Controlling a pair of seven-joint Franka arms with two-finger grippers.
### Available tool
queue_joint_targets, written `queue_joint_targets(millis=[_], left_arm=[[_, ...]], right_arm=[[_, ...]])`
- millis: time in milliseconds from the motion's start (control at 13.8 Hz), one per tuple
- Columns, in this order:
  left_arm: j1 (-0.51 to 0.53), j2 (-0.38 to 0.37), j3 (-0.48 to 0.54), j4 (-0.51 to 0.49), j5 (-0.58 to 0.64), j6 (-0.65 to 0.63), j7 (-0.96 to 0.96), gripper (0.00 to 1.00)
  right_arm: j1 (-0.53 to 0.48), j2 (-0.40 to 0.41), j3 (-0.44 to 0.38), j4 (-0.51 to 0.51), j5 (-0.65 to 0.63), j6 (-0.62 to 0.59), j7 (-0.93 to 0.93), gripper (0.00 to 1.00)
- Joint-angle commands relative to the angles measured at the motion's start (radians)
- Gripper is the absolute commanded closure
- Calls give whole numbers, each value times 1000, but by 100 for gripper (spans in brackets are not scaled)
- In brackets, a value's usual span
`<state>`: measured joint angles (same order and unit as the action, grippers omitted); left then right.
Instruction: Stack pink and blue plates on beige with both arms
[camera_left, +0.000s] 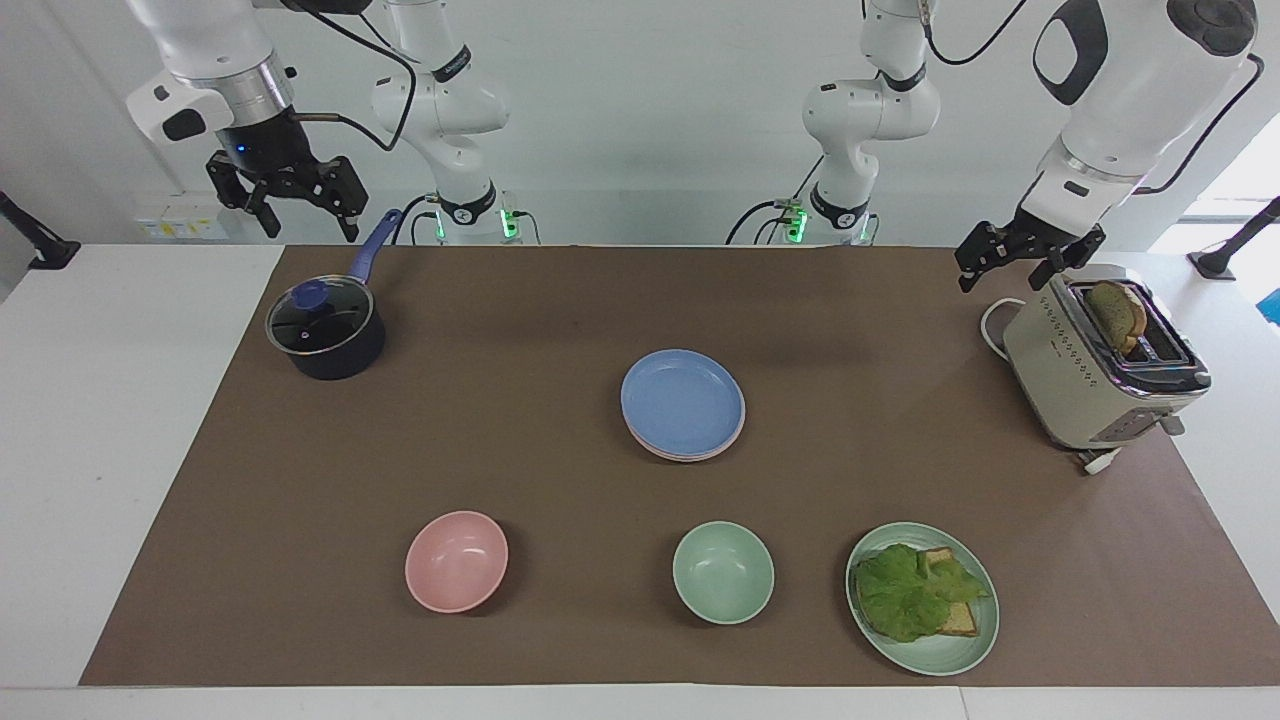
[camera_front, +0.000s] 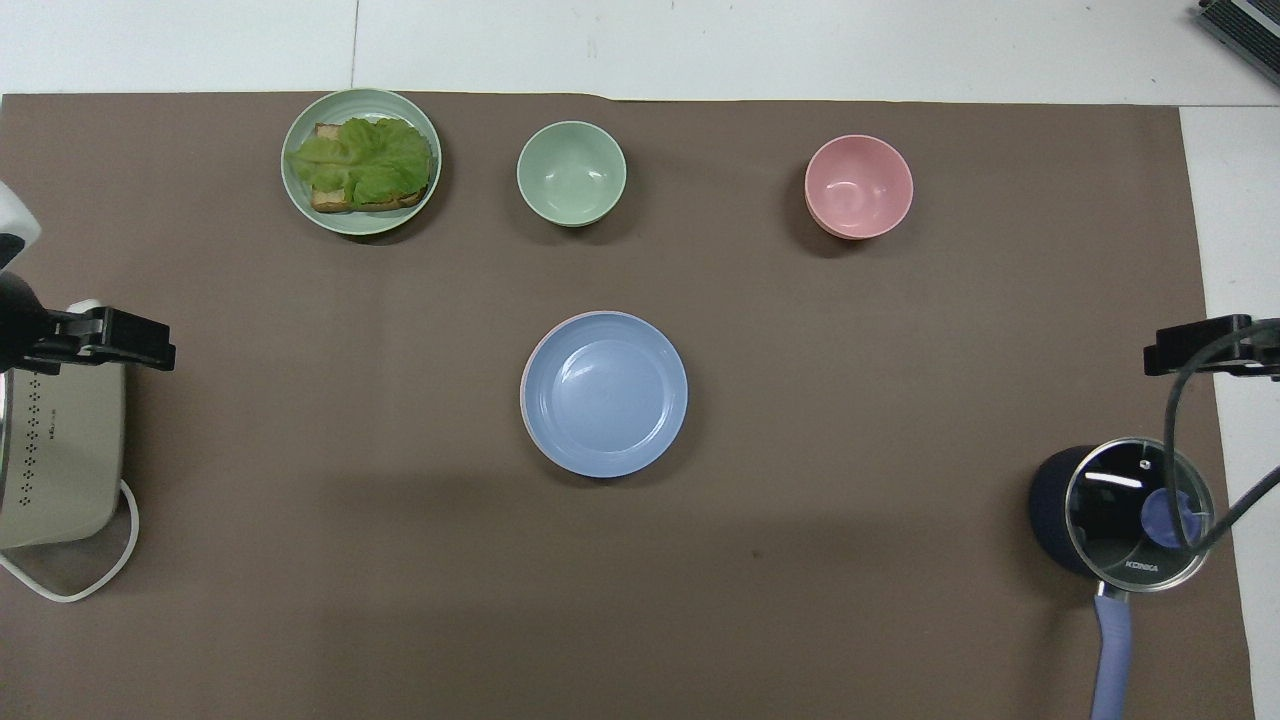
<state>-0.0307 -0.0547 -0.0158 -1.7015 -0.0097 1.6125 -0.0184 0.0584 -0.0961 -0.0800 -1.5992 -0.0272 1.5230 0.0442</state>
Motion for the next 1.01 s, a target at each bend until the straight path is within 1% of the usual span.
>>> queue_joint_targets(millis=[0, 289, 505, 939], left_arm=[[11, -8, -6, 10, 13, -19, 3, 0], [11, -8, -6, 10, 13, -19, 3, 0], [11, -8, -6, 10, 13, -19, 3, 0], [12, -8, -6, 10, 13, -19, 3, 0]], right_arm=[[-5, -14, 0, -7, 13, 0, -21, 0], [11, -14, 2, -7, 23, 8, -23, 0], [12, -8, 5, 25, 24, -43, -26, 0], [3, -20, 0, 4, 26, -50, -30, 0]])
